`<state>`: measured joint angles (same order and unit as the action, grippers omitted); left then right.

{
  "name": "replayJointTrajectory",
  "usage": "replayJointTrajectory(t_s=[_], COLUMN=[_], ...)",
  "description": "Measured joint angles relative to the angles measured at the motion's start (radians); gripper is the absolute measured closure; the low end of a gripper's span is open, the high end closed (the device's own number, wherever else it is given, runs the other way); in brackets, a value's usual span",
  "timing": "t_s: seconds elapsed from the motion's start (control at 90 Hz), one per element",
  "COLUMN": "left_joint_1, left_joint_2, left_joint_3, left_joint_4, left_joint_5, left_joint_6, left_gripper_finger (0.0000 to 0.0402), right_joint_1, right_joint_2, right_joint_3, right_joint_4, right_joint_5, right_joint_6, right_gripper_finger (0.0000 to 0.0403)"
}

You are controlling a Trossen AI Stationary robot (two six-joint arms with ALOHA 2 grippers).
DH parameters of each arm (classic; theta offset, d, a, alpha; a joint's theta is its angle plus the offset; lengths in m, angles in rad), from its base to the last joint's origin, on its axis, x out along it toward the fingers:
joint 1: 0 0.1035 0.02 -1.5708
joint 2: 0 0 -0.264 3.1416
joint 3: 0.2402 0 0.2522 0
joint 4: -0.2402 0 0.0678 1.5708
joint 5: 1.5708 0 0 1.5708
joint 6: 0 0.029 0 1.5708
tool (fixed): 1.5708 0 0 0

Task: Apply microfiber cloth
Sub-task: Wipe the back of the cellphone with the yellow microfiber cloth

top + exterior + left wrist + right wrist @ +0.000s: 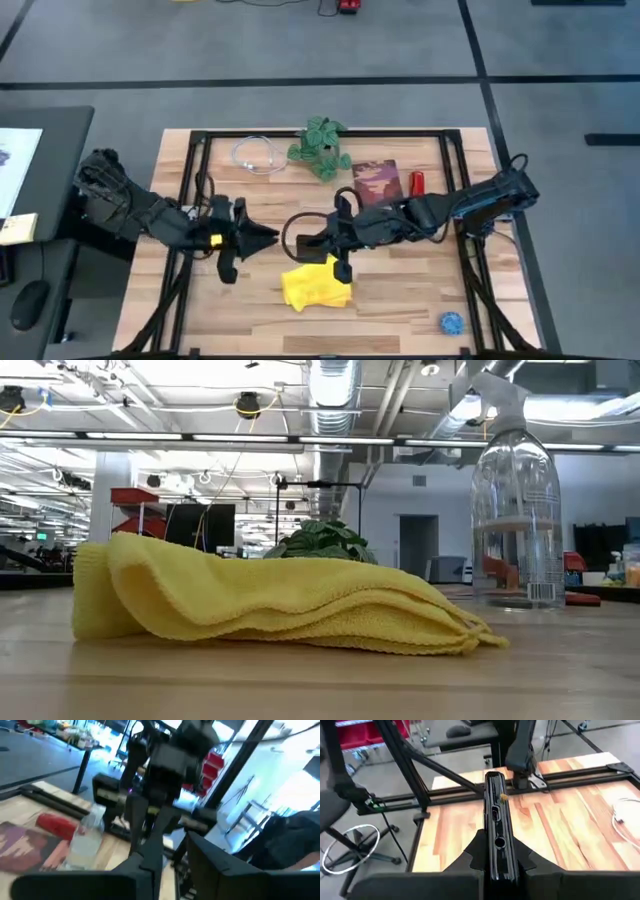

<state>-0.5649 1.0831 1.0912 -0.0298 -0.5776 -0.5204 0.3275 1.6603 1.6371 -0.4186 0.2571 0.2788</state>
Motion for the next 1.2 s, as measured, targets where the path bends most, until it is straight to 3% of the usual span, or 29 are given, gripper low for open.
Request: replayJointTrajectory(t_s=[0.133, 0.467, 0.878, 1.078, 1.2], left_joint_1=[0.079, 0.207, 0.292, 0.365, 0.405], left_joint_2=[0.04, 0.146, 0.193, 0.2, 0.187], left_joint_3=[0.0, 0.0, 0.0, 0.005, 0.006], left_joint_4=[0.001, 0.046, 0.021, -0.048, -0.148], left_joint_5=[0.123, 0.39, 0.413, 0.524, 0.528], left_joint_6=[-0.036, -0.16, -0.259, -0.357, -0.366], left_gripper_finger=[0.0397, 0.0401, 0.0402, 0.0401, 0.0401], right_joint_1=[-0.002, -0.004, -0.01, -0.01, -0.011], right_joint_2=[0.008, 0.014, 0.013, 0.015, 0.018], right_joint_3=[0.0, 0.001, 0.001, -0.001, -0.004], right_joint_4=[-0.042, -0.115, -0.156, -0.177, -0.207], right_joint_5=[0.002, 0.005, 0.019, 0.024, 0.022], right_joint_6=[-0.001, -0.019, -0.022, -0.022, -0.013], right_gripper_finger=[0.0391, 0.0391, 0.0391, 0.0392, 0.0392])
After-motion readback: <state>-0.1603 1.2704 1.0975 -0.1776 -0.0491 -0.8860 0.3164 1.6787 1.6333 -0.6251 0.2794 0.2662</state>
